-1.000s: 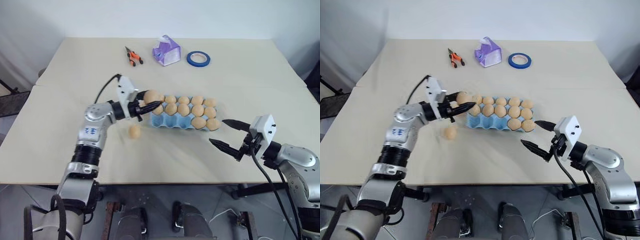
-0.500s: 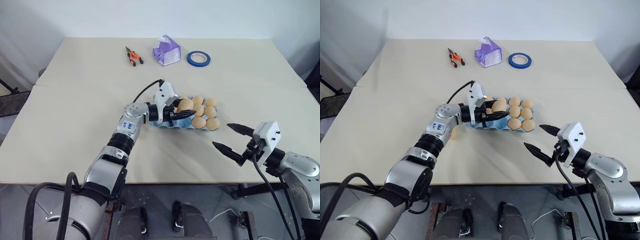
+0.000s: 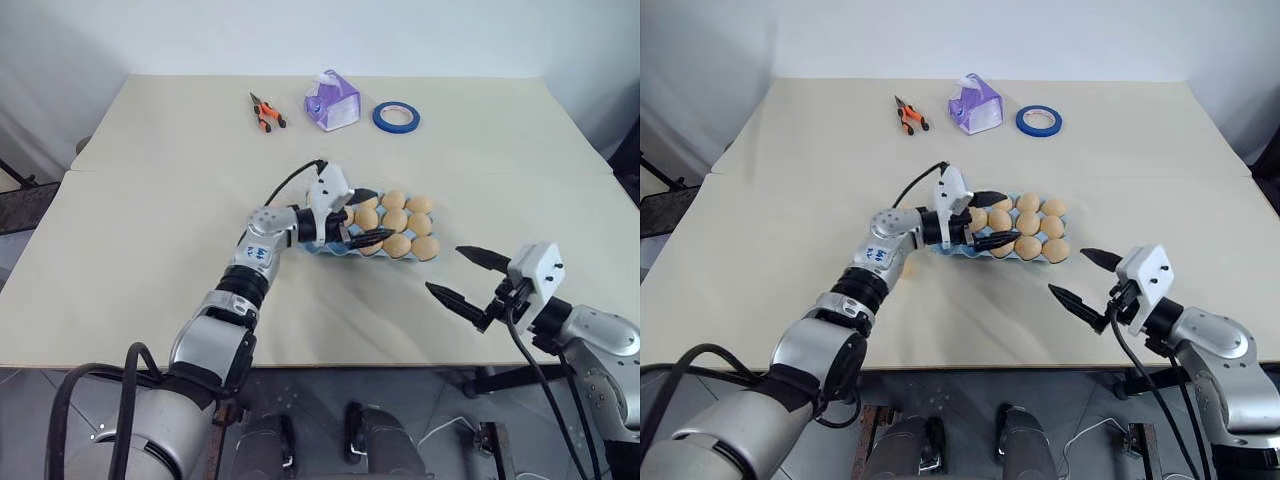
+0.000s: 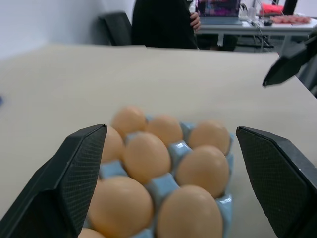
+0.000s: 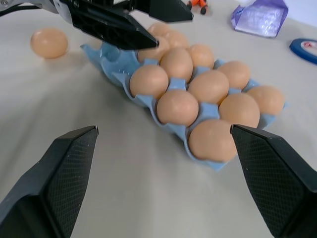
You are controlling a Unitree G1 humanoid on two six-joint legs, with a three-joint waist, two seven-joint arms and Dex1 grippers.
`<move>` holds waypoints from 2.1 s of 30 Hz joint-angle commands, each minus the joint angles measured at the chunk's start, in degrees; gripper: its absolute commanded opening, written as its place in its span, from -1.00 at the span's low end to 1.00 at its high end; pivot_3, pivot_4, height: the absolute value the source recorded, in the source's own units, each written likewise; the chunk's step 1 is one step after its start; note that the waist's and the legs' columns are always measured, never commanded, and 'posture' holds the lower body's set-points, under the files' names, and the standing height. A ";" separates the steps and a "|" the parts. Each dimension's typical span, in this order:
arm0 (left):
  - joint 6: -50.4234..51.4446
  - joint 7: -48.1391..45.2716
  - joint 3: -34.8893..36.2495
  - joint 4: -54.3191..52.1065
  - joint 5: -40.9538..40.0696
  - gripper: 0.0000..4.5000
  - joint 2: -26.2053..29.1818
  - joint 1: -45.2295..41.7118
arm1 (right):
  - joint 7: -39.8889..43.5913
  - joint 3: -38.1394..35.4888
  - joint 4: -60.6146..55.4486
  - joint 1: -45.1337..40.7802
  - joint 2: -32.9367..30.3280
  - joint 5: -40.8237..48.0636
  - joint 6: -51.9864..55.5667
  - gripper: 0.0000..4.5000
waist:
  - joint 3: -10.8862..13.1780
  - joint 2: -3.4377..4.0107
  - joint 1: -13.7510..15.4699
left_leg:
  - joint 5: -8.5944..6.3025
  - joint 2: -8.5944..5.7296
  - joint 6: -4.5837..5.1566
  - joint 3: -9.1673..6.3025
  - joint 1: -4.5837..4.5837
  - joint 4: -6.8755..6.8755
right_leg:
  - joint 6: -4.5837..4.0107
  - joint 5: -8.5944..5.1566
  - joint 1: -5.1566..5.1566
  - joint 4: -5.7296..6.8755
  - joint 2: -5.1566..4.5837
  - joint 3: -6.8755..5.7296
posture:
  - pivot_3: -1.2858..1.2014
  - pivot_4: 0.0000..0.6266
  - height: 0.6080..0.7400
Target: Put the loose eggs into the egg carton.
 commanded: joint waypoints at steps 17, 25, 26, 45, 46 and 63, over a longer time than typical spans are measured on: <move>17.02 7.94 17.73 -37.83 -8.55 0.98 24.88 27.25 | 11.64 0.39 0.92 -2.51 -1.44 4.97 -1.25 1.00 | 0.00 0.01 -0.25 | -0.04 0.05 -0.03 0.03 0.06 0.13 | -0.01 0.00 0.01 0.18 -0.06 0.42 | 0.03 -0.52 1.00; 19.41 8.85 28.36 -48.60 -14.28 0.98 28.03 49.31 | 12.63 0.30 1.18 -3.48 -0.98 7.74 0.85 1.00 | 0.00 0.01 0.10 | -0.22 0.05 -0.33 -0.02 0.05 0.14 | -0.06 -0.01 0.01 0.15 -0.16 0.59 | 0.03 -0.52 1.00; 19.39 8.36 29.06 -49.20 -14.69 0.98 28.15 52.04 | 12.60 0.50 1.50 -3.64 -0.95 7.48 0.71 1.00 | 0.00 0.00 0.10 | -0.24 0.06 -0.34 -0.02 0.06 0.13 | -0.06 -0.02 0.01 0.14 -0.17 0.61 | 0.03 -0.52 1.00; 28.72 16.46 12.37 -62.19 -14.61 0.98 21.46 45.49 | 11.77 1.49 2.85 -5.03 -0.86 5.11 0.03 1.00 | -0.01 0.01 0.64 | -0.26 0.00 -0.42 0.08 0.04 -0.41 | -0.06 0.05 -0.01 -0.40 -0.11 0.57 | 0.03 -0.52 1.00; 28.58 16.85 10.76 -61.32 -13.76 0.98 20.63 44.31 | 11.49 1.45 2.69 -4.82 -0.78 5.04 -0.01 1.00 | -0.01 0.01 0.60 | -0.26 0.00 -0.41 0.10 0.04 -0.40 | -0.05 0.05 -0.01 -0.39 -0.09 0.57 | 0.03 -0.52 1.00; 35.90 21.33 2.21 -50.22 -4.36 0.30 20.15 37.27 | 7.06 -0.19 -0.25 -0.43 -0.75 4.69 -0.82 1.00 | -0.01 0.01 0.16 | -0.16 0.05 -0.44 0.14 0.13 -0.31 | -0.06 0.07 -0.01 -0.23 -0.01 0.65 | 0.03 -0.52 1.00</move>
